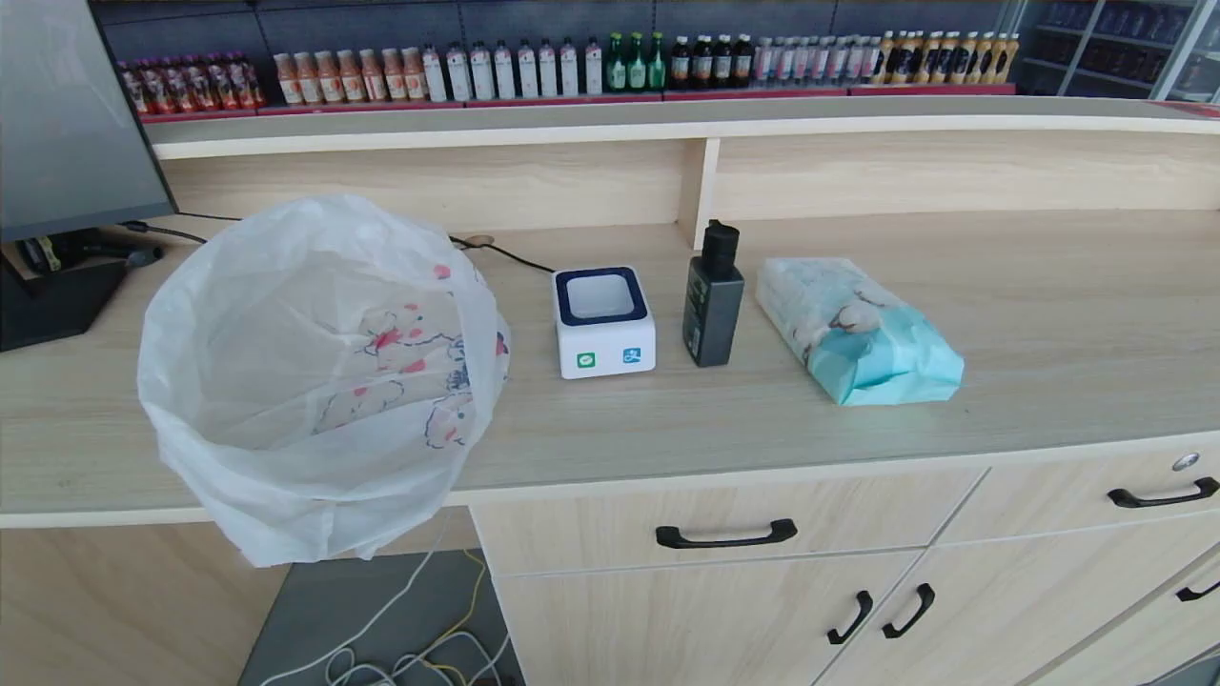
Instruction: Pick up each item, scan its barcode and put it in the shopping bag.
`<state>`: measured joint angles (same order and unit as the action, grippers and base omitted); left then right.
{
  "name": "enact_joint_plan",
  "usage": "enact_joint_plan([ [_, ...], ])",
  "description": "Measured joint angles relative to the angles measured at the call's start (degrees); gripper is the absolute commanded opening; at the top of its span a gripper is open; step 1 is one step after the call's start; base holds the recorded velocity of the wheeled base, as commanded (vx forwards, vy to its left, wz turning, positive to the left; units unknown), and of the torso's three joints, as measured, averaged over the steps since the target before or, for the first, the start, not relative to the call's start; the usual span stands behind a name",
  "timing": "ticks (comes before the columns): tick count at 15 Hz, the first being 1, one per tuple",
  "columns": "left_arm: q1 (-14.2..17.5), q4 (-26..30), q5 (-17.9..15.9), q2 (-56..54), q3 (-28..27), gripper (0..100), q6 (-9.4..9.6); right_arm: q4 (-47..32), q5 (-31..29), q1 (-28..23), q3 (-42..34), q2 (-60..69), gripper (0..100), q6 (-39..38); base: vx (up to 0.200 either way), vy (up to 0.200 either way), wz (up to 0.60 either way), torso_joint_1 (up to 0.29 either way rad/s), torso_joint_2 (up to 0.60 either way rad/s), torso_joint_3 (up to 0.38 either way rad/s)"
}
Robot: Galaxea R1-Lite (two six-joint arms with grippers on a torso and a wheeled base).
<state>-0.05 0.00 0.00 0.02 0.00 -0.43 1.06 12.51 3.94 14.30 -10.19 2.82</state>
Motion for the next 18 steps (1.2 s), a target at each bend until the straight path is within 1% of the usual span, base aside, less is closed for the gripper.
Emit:
enact_joint_plan([
  [2, 0.0, 0.0, 0.0, 0.0, 0.0, 100, 0.0, 2.4, 0.0, 2.4, 4.1, -6.7, 100, -0.4, 0.0, 0.0, 0.0, 0.0, 0.0, 0.0],
  [4, 0.0, 0.0, 0.0, 0.0, 0.0, 100, 0.0, 10.4, 0.0, 4.3, 6.5, -14.4, 100, -0.6, 0.0, 0.0, 0.0, 0.0, 0.0, 0.0],
  [6, 0.0, 0.0, 0.0, 0.0, 0.0, 100, 0.0, 20.4, 0.0, 5.4, 7.4, -21.9, 100, -0.6, 0.0, 0.0, 0.0, 0.0, 0.0, 0.0],
  [7, 0.0, 0.0, 0.0, 0.0, 0.0, 100, 0.0, 23.5, 0.0, 5.9, 7.7, -24.8, 100, -0.6, 0.0, 0.0, 0.0, 0.0, 0.0, 0.0],
  [13, 0.0, 0.0, 0.0, 0.0, 0.0, 100, 0.0, 34.0, 0.0, 11.4, 8.3, -40.1, 100, 2.5, 0.0, 0.0, 0.0, 0.0, 0.0, 0.0],
  [18, 0.0, 0.0, 0.0, 0.0, 0.0, 100, 0.0, 35.5, -0.2, 12.3, 10.9, -49.3, 100, 3.3, 0.0, 0.0, 0.0, 0.0, 0.0, 0.0],
])
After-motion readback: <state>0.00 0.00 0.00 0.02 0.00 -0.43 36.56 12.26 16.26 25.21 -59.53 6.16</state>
